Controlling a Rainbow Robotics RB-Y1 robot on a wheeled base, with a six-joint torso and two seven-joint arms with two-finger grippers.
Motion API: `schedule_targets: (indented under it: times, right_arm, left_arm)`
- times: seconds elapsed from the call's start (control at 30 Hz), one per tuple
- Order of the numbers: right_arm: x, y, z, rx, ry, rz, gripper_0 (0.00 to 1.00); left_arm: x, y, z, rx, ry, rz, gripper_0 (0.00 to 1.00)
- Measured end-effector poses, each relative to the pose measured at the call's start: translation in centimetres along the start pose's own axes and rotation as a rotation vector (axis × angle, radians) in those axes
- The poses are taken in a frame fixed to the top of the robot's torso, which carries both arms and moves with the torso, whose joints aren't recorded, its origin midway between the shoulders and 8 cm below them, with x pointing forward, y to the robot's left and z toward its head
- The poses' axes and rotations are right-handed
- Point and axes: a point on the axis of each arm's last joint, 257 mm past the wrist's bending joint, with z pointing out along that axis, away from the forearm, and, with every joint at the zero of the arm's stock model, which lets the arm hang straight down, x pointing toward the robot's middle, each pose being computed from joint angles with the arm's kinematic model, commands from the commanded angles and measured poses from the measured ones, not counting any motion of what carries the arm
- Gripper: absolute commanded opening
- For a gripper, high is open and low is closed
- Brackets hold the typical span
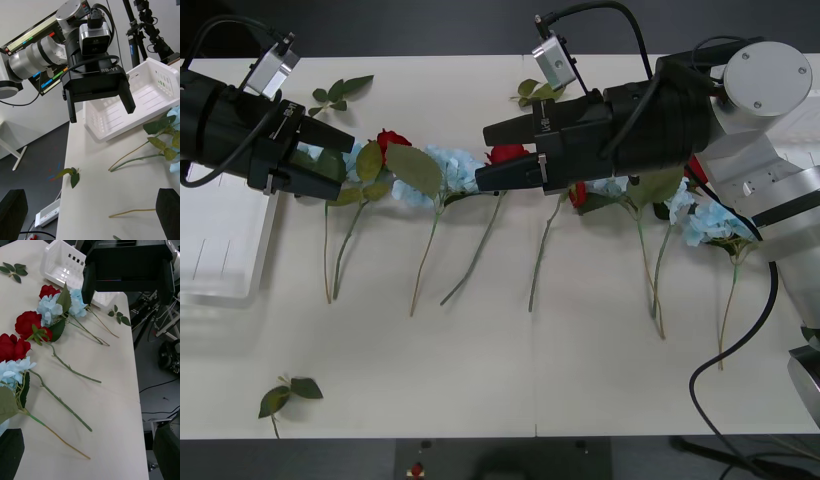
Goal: Put the red flowers into the right box and the blue flowers into the left box
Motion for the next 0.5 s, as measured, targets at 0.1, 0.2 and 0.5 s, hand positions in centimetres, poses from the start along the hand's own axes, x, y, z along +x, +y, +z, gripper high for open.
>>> schedule_targets:
  times: [0.1,0.2,0.5]
  right_arm:
    - [0.0,0.0,0.0,0.0,0.0,0.0,1.0]
    - [0.5,-0.1,0.1,0.0,0.003,0.013,1.0]
    - [0.6,-0.8,0.0,0.011,-0.031,0.053,1.0]
  left_arm:
    - [-1.0,-0.1,-0.1,0.005,-0.039,-0.001,1.0]
    - [-2.4,0.2,-0.2,-0.014,-0.086,0.001,1.0]
    - [-0.8,1.1,0.2,-0.093,-0.003,0.005,1.0]
